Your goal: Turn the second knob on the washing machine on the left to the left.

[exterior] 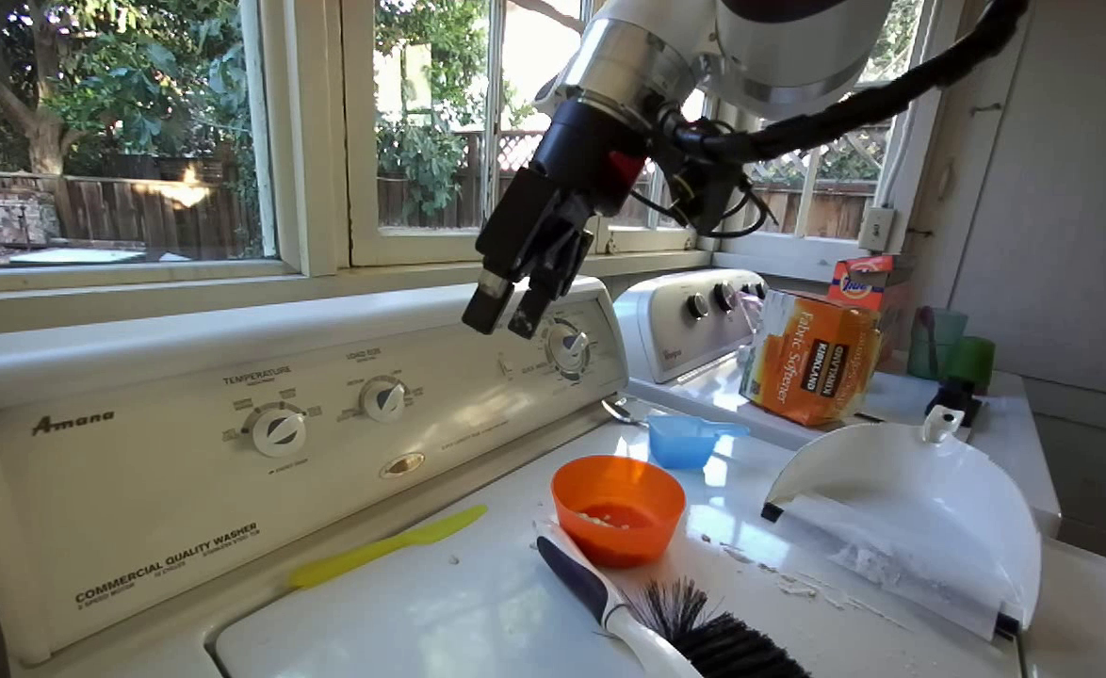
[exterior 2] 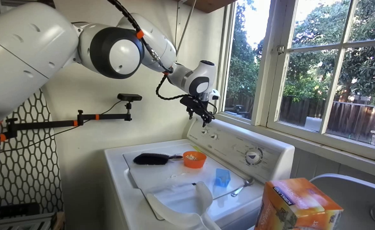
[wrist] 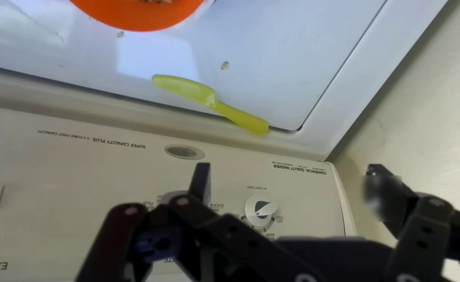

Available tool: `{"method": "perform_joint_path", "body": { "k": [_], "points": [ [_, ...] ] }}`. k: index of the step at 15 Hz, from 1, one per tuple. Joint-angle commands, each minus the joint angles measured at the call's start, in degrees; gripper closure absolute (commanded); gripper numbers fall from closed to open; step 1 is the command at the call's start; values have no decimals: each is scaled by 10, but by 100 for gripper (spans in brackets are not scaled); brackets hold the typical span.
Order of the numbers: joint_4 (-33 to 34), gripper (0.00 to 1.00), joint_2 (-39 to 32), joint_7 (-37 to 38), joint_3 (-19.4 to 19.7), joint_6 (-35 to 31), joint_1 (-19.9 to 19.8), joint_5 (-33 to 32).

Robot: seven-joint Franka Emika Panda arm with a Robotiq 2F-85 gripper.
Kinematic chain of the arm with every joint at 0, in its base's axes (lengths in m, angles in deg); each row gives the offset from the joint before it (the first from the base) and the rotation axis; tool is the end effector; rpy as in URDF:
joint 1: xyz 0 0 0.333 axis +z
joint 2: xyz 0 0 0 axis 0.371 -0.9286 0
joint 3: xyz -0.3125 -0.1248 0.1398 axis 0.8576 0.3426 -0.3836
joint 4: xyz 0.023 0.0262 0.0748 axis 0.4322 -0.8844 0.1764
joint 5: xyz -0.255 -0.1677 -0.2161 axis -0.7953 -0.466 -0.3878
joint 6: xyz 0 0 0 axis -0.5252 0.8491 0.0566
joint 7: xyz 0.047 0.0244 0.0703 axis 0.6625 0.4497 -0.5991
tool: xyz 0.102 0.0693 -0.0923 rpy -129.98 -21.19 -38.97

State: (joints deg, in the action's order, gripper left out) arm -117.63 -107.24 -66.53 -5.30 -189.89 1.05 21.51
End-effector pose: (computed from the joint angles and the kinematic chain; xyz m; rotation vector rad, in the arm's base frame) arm 0.6531 0.4593 0.4040 -2.6125 -0.8871 -0.3700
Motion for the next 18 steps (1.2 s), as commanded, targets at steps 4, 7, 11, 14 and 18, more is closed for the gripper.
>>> {"method": "perform_joint_path", "body": {
  "k": [4,7,11,14,18],
  "points": [
    [21,0,-13,7,4,5,7,-7],
    [24,0,-16,7,4,6,7,-8],
    [25,0,-16,7,4,8,7,-8],
    [25,0,-16,7,4,8,7,-8],
    [54,0,-28,87,8,71,7,6]
  ]
}}
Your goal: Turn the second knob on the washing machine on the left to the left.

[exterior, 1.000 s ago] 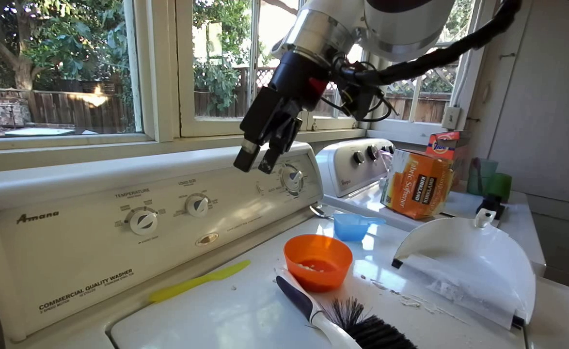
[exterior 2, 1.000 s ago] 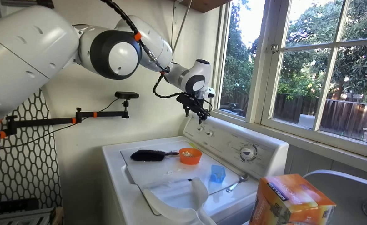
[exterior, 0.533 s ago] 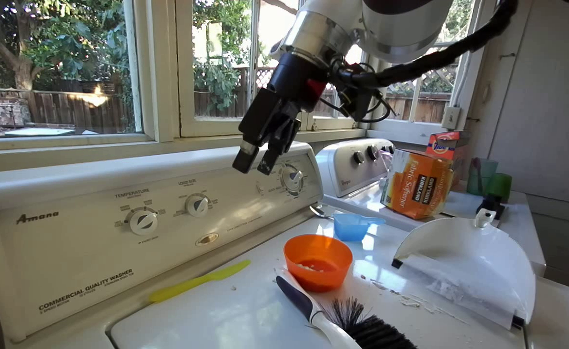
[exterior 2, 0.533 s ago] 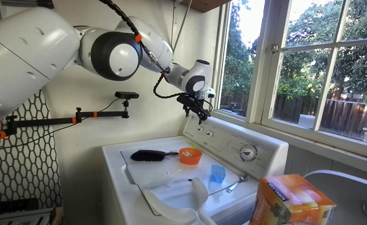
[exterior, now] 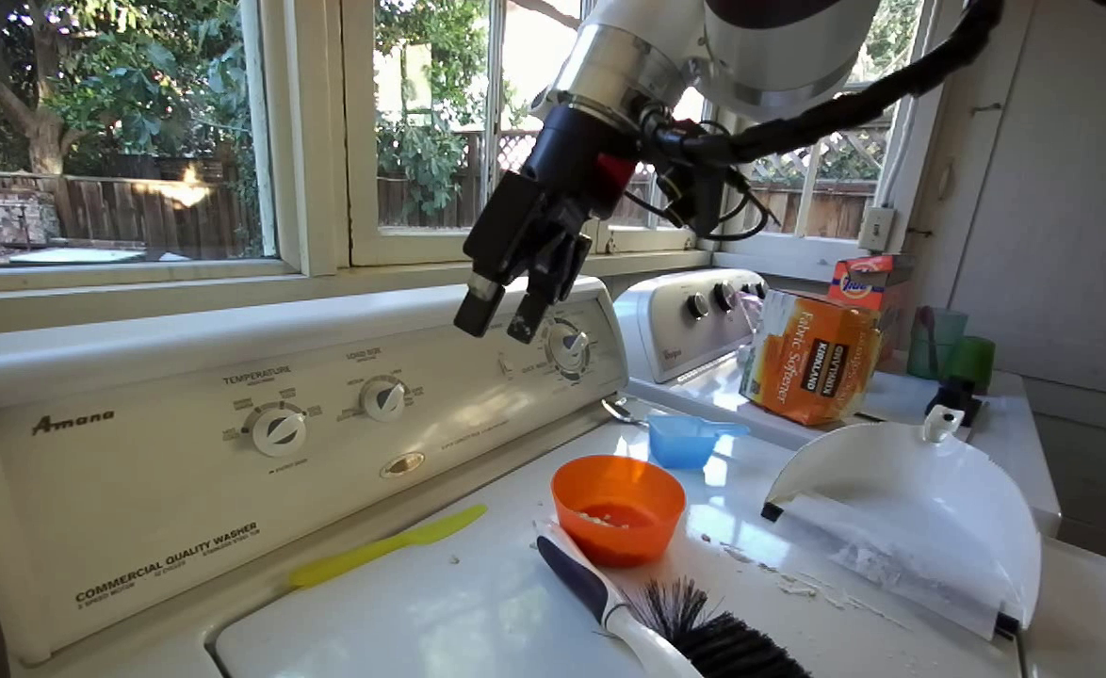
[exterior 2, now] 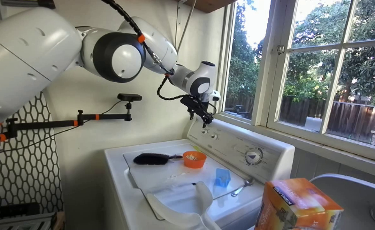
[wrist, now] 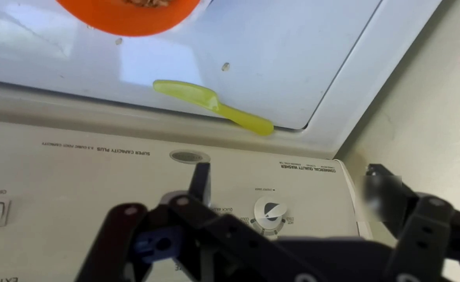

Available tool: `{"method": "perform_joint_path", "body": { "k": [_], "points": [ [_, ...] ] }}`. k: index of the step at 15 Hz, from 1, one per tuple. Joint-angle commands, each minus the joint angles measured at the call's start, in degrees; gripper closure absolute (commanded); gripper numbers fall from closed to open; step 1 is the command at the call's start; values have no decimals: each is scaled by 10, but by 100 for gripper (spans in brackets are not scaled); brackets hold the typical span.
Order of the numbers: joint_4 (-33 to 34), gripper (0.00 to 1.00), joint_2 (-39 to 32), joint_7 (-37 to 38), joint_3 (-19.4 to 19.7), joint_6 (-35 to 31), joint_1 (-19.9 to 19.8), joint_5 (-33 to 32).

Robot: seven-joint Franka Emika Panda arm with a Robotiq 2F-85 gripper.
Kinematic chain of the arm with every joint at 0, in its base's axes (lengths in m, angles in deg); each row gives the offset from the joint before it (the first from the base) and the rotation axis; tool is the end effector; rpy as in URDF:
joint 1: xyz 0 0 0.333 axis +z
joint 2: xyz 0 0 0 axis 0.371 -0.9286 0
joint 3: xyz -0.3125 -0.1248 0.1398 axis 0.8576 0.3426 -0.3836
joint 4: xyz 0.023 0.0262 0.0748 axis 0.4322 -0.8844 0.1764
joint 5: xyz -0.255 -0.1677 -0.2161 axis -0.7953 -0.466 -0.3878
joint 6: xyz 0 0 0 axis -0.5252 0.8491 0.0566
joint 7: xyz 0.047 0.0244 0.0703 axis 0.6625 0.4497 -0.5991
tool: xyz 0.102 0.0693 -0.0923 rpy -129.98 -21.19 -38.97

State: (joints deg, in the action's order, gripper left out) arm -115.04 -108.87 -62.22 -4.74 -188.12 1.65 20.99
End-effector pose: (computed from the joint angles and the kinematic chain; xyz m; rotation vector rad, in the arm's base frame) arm 0.6583 0.4618 0.3990 -2.6467 -0.7980 -0.3346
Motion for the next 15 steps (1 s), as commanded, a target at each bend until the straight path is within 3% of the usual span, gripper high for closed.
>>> {"method": "perform_joint_path", "body": {
  "k": [1,9,15],
  "points": [
    [38,0,-15,63,6,77,3,11],
    [154,0,-65,186,26,249,20,-7],
    [259,0,-130,218,41,287,43,-21]
  ]
}}
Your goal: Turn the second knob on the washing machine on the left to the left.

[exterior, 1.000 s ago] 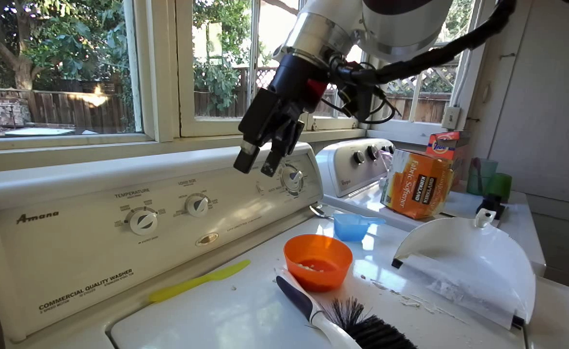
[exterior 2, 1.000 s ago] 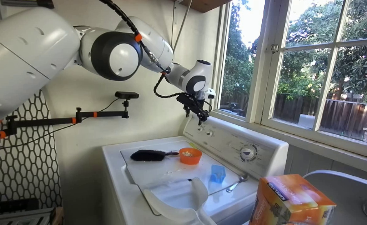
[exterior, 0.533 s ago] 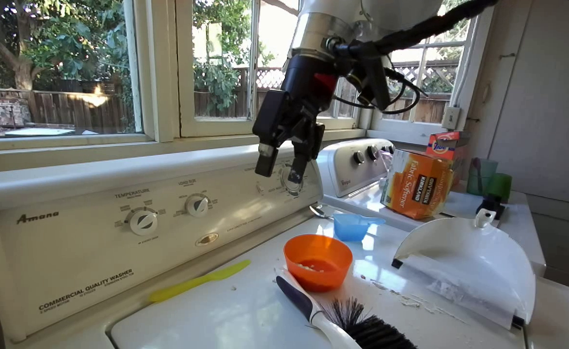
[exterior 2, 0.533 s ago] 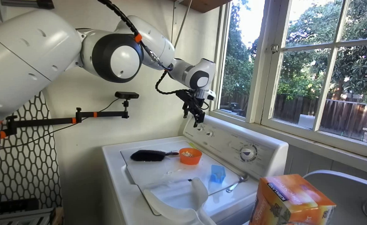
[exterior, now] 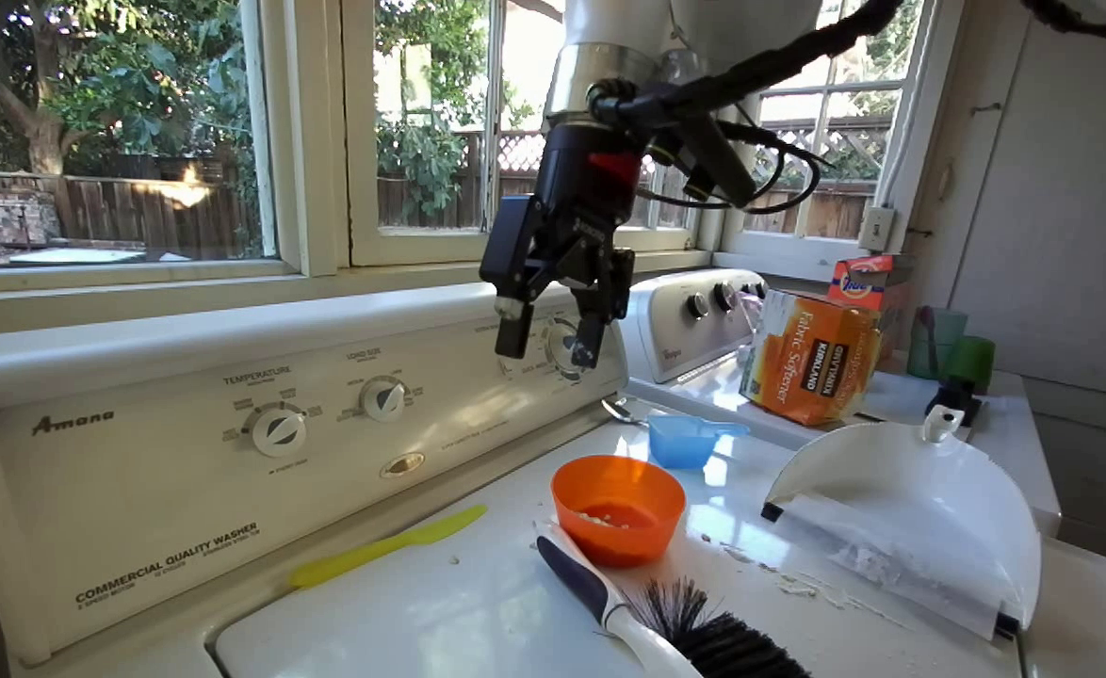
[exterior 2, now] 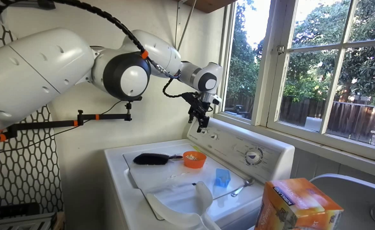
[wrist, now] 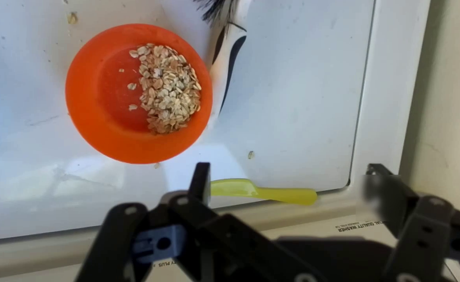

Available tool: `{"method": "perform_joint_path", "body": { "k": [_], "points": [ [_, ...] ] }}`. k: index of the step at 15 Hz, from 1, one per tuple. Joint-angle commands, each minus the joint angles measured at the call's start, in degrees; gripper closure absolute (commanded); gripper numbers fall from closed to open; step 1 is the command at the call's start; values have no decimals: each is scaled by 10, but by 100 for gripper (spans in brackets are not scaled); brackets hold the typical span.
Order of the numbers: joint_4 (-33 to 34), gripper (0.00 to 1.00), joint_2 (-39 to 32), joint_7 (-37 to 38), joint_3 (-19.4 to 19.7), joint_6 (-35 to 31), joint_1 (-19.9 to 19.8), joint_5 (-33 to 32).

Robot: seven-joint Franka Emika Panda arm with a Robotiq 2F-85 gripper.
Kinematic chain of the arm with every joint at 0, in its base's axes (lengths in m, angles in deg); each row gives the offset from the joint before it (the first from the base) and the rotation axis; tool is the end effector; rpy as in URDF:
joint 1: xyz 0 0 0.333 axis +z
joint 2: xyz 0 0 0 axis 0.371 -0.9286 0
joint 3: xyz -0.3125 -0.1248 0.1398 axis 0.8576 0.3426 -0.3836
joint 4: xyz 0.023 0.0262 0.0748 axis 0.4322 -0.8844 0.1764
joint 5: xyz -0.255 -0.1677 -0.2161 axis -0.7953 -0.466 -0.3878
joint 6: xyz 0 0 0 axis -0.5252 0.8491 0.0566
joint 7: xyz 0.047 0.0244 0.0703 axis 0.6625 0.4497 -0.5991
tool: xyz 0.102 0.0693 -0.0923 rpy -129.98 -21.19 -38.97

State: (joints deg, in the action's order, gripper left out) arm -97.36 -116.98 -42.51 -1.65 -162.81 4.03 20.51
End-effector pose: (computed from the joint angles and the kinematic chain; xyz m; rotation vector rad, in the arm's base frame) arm 0.6578 0.4523 0.3813 -2.8466 -0.4012 0.1003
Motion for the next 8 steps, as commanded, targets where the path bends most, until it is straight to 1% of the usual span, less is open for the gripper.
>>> {"method": "perform_joint_path", "body": {
  "k": [1,3,4,8],
  "points": [
    [96,0,-58,19,13,37,24,-20],
    [124,0,-77,17,17,49,33,-26],
    [123,0,-77,12,26,45,39,-25],
    [159,0,-105,5,47,43,57,-47]
  ]
}}
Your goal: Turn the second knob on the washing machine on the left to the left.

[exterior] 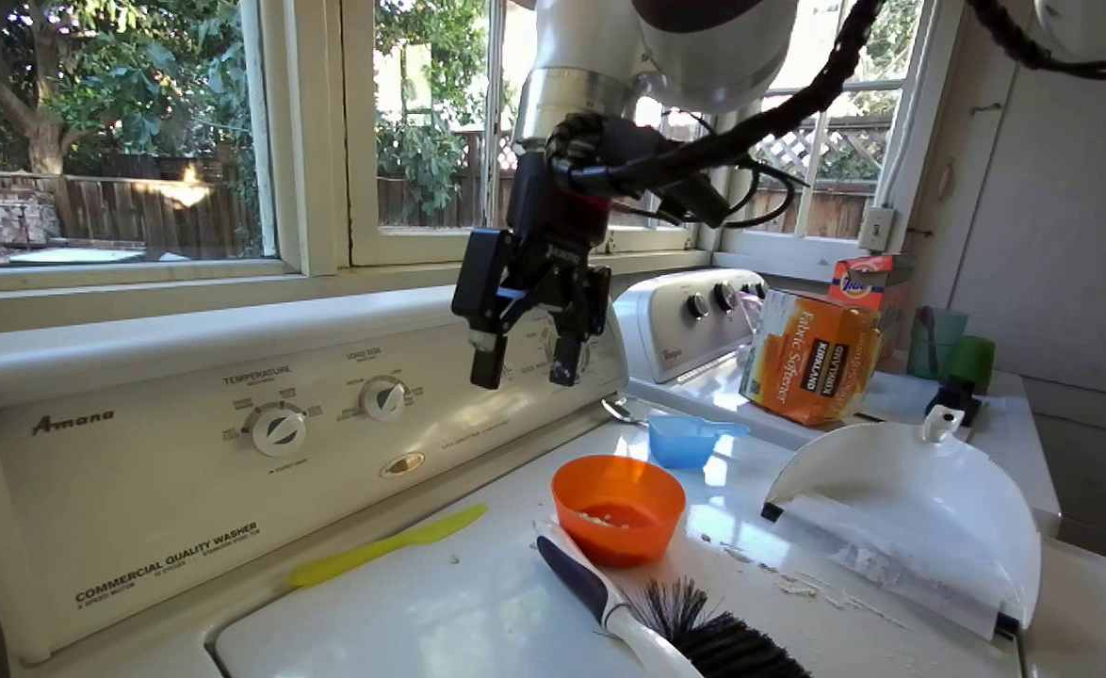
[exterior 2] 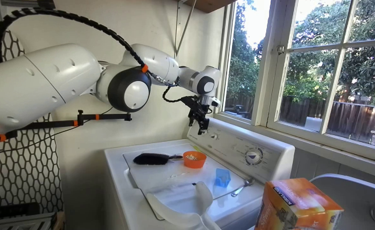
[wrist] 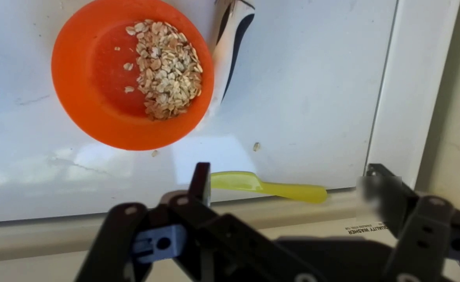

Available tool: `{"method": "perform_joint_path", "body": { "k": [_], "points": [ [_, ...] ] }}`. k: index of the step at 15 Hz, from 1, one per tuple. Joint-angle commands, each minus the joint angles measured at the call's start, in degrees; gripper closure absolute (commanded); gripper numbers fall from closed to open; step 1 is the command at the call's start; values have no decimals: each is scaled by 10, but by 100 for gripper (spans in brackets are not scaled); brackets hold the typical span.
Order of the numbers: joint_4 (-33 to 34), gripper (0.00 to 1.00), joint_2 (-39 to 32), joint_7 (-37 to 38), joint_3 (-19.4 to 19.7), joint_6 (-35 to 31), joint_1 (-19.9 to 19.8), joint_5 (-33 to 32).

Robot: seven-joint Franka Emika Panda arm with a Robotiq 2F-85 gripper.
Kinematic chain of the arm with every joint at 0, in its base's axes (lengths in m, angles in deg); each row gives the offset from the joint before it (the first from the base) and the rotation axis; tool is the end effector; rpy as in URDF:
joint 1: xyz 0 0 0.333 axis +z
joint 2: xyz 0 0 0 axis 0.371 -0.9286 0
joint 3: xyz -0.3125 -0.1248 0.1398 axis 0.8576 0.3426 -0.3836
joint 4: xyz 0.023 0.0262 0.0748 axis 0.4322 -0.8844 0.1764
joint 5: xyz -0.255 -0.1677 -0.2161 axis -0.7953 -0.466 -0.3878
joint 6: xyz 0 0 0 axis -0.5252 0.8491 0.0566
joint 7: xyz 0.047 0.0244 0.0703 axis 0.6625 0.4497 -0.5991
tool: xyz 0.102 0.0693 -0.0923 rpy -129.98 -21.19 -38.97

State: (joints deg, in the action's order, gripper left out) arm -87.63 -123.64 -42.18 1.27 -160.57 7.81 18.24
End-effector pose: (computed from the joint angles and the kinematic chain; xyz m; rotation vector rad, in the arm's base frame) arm 0.6662 0.4737 0.3579 -2.8974 -0.4402 0.0512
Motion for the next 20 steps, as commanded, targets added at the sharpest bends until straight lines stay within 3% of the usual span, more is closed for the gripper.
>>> {"method": "perform_joint_path", "body": {
  "k": [1,12,14,20],
  "points": [
    [73,0,-47,-3,23,13,24,-32],
    [211,0,-166,-76,53,-137,45,-62],
    [158,0,-145,-88,54,-187,41,-61],
    [157,4,-159,-109,57,-255,41,-60]
  ]
}}
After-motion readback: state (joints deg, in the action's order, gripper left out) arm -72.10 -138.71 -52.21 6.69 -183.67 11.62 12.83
